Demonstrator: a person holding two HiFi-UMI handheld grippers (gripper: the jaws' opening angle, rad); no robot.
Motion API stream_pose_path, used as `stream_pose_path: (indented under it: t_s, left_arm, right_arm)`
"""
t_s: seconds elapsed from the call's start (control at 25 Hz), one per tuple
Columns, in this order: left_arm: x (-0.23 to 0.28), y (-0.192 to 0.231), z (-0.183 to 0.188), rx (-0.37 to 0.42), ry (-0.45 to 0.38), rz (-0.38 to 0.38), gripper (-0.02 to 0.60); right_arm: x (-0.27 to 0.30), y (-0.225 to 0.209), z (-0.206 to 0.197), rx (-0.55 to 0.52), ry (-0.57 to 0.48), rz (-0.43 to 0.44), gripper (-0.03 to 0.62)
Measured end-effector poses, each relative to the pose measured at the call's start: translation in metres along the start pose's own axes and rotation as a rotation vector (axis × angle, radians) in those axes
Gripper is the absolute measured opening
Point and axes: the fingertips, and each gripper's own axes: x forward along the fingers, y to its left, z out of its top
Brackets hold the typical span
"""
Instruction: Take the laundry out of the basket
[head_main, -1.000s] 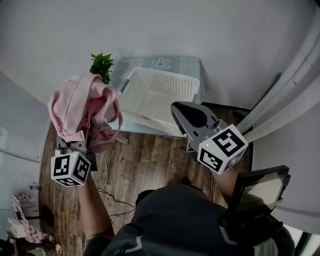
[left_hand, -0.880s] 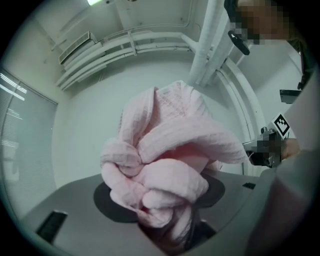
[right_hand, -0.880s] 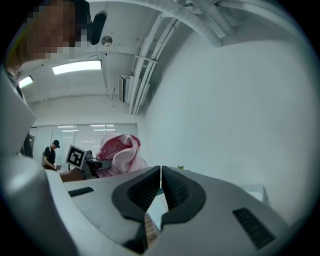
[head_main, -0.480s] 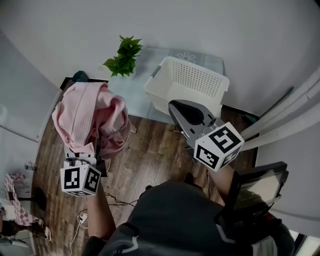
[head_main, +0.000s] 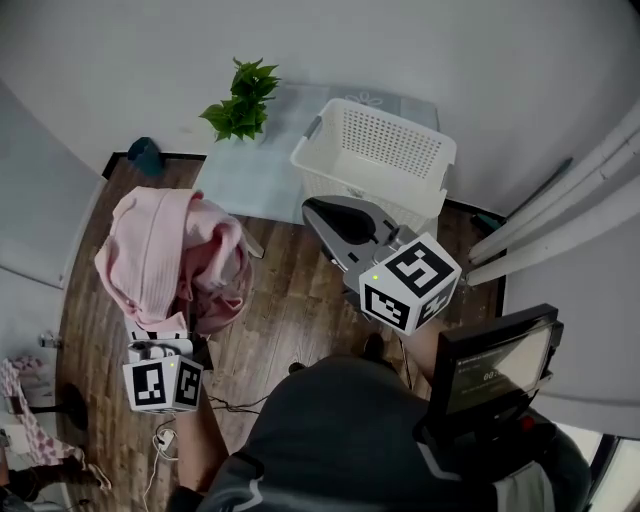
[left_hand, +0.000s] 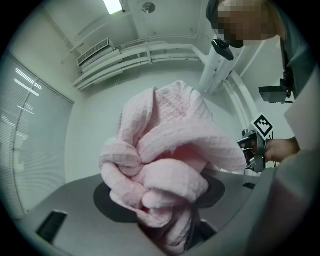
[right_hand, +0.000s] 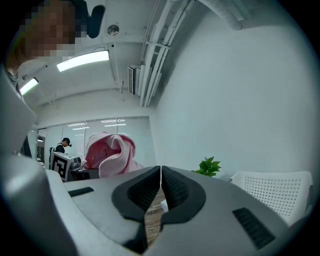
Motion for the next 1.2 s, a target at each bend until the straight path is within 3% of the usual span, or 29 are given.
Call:
stream_pose_path:
  t_s: [0.44,1.2]
  left_arm:
    - [-0.002,0.005,-0.013,-0.042,-0.007,-0.014,0.279]
    - [0.004,-0.013,-0.025,-0.095,-0.023,0.006,0.279]
  right_arm:
    - [0.014,0.012,-0.009,-0.015,0.038,-0.021,0.019]
    - [0.009,-0.010,-0.009,-0.067,0.028,-0.046,0.017]
